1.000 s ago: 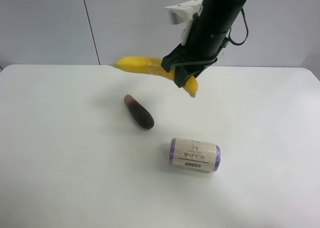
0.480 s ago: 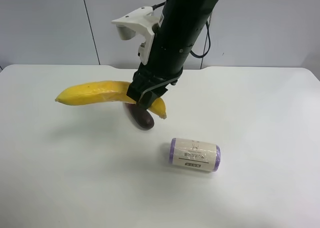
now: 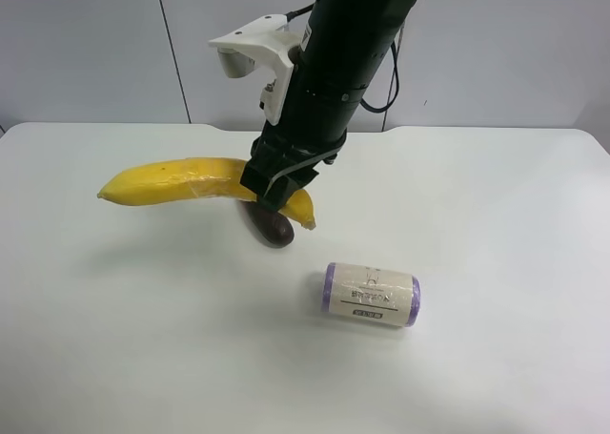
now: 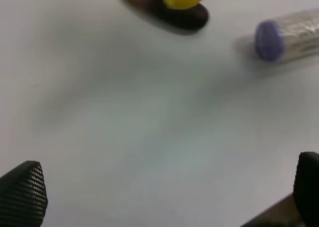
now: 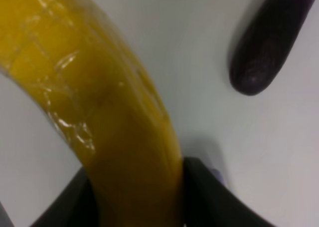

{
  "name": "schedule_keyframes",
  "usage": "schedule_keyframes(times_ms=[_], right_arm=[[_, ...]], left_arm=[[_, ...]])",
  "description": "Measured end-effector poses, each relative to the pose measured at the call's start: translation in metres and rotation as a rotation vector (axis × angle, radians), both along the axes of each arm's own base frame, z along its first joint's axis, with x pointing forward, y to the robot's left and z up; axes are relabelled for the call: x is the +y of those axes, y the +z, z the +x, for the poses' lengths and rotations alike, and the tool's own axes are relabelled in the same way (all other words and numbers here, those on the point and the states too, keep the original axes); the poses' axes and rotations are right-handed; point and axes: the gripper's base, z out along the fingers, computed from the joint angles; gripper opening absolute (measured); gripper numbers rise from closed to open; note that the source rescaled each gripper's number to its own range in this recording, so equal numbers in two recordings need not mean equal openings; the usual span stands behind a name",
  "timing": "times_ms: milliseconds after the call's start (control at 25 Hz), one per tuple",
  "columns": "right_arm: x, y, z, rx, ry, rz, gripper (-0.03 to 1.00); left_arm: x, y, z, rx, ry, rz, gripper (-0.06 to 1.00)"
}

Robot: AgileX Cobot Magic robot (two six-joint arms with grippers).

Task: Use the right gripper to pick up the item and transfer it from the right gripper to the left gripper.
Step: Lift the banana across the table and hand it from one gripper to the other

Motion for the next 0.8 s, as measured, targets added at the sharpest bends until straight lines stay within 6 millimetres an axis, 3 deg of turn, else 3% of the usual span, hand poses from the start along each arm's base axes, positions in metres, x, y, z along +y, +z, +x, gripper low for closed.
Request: schedule_keyframes(times_ms=[280,800], right_arm=[[0.000,0.000,0.000,-0.003,0.007,0.000,0.00],[0.000,0.000,-0.002,0.019,0.010,0.004,0.00]], left_arm=[[-0.011,0.011,0.038,0.096,-0.172,0.132,1.00],[-0.052,0.014,0.104,0.064,-0.325,0.321,1.00]])
